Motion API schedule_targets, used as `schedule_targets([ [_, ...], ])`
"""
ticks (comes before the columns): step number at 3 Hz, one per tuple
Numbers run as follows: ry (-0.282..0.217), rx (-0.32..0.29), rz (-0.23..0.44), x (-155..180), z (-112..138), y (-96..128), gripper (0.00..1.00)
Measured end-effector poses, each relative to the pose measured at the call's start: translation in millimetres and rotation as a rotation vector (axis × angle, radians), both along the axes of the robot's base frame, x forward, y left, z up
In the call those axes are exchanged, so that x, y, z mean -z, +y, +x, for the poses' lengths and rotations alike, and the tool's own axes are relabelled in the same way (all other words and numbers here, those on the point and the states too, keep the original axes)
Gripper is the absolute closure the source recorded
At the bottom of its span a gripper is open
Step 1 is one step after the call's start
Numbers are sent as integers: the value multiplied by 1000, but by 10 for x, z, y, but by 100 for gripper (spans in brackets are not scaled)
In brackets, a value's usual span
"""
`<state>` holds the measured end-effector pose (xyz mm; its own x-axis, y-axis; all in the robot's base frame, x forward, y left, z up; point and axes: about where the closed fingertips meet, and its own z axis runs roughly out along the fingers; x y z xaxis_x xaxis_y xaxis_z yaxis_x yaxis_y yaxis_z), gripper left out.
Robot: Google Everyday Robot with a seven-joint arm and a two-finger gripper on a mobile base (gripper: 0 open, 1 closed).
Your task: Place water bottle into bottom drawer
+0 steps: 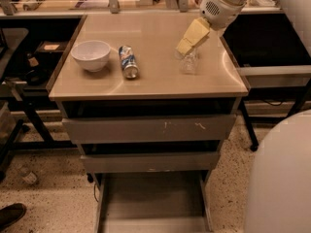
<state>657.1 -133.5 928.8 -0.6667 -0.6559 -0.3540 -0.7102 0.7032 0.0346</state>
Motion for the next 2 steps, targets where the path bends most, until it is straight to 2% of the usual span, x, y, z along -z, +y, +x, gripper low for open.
schedule_targets([
  [2, 54, 32, 16, 288, 353, 275, 0],
])
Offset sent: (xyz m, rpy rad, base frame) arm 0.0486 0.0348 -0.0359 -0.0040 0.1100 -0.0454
